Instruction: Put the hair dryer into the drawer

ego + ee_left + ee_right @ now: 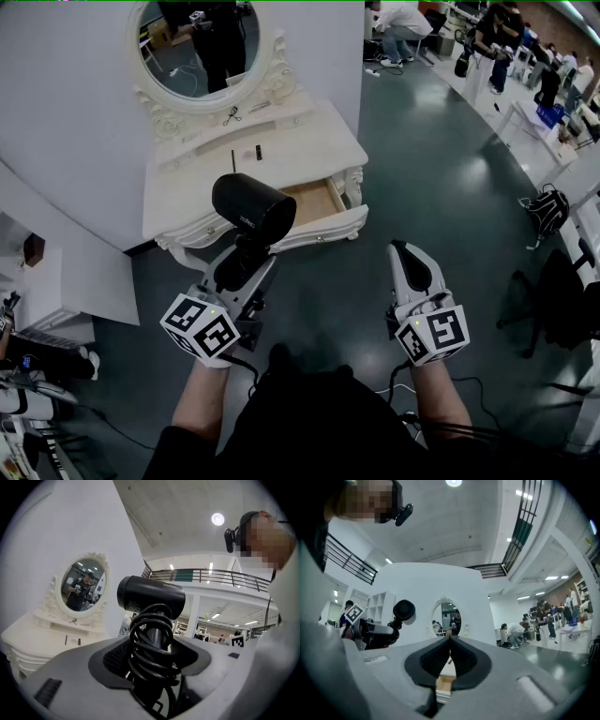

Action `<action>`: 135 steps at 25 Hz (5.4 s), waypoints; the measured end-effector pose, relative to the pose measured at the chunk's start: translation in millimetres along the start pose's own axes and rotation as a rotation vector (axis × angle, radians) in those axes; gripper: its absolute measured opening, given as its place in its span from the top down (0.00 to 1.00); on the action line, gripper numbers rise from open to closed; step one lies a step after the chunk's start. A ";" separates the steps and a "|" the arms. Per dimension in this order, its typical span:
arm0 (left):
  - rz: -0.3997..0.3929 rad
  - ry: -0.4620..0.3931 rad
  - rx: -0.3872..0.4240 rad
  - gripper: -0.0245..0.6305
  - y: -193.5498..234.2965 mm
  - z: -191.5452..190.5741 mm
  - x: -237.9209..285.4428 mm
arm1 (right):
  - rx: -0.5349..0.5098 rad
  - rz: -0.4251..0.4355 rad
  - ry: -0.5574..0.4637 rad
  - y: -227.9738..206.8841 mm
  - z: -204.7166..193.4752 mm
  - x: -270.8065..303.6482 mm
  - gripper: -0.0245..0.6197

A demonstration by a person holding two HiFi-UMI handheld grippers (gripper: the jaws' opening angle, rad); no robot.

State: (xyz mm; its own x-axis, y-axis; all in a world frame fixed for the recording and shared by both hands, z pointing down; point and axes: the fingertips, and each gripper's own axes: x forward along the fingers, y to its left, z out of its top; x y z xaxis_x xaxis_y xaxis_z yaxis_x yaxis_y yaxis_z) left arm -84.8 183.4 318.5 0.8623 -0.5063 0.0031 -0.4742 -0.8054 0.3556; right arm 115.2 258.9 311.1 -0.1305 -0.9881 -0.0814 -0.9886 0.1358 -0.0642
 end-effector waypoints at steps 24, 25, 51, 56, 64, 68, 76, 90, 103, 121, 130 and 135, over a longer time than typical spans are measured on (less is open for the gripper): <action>-0.054 -0.056 0.143 0.56 83.5 69.0 -98.5 | -0.064 -0.109 -0.018 113.3 20.0 41.4 0.78; -0.058 -0.046 0.149 0.56 90.0 70.2 -101.7 | -0.069 -0.116 -0.016 119.4 19.8 45.4 0.78; -0.042 0.059 0.167 0.56 179.9 49.3 -7.4 | 0.003 -0.153 0.012 57.8 -19.1 127.7 0.79; 0.012 0.092 0.159 0.56 179.4 37.6 36.8 | 0.041 -0.109 0.017 7.1 -26.5 147.9 0.79; 0.085 0.156 0.205 0.56 170.3 18.3 87.1 | 0.074 -0.040 0.022 -55.8 -29.8 166.1 0.79; 0.104 0.201 0.223 0.56 168.9 2.4 104.5 | 0.088 -0.015 0.030 -73.8 -35.2 172.3 0.79; 0.103 0.295 0.245 0.56 183.3 -23.7 131.1 | 0.115 0.000 0.056 -94.5 -50.3 189.0 0.79; -0.015 0.474 0.296 0.56 255.2 -70.1 200.8 | 0.111 -0.053 0.129 -129.4 -72.7 273.2 0.81; -0.177 0.642 0.350 0.56 301.3 -135.3 235.7 | 0.096 -0.069 0.183 -130.0 -96.0 364.6 0.82; -0.197 0.825 0.356 0.56 305.6 -224.6 268.8 | 0.170 0.056 0.268 -172.8 -143.8 413.9 0.83; -0.252 0.942 0.379 0.56 306.5 -285.9 273.2 | 0.180 0.040 0.312 -200.2 -158.9 405.5 0.84; -0.277 1.019 0.395 0.56 316.2 -323.0 271.0 | 0.182 0.025 0.334 -209.1 -167.7 401.0 0.84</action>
State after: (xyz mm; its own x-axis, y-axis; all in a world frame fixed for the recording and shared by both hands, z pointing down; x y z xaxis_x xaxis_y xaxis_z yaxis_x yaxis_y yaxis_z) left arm 56.3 -109.0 733.7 0.6035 0.0467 0.7960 -0.1112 -0.9836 0.1421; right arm 257.1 -177.8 458.7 -0.2009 -0.9493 0.2416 -0.9593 0.1408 -0.2447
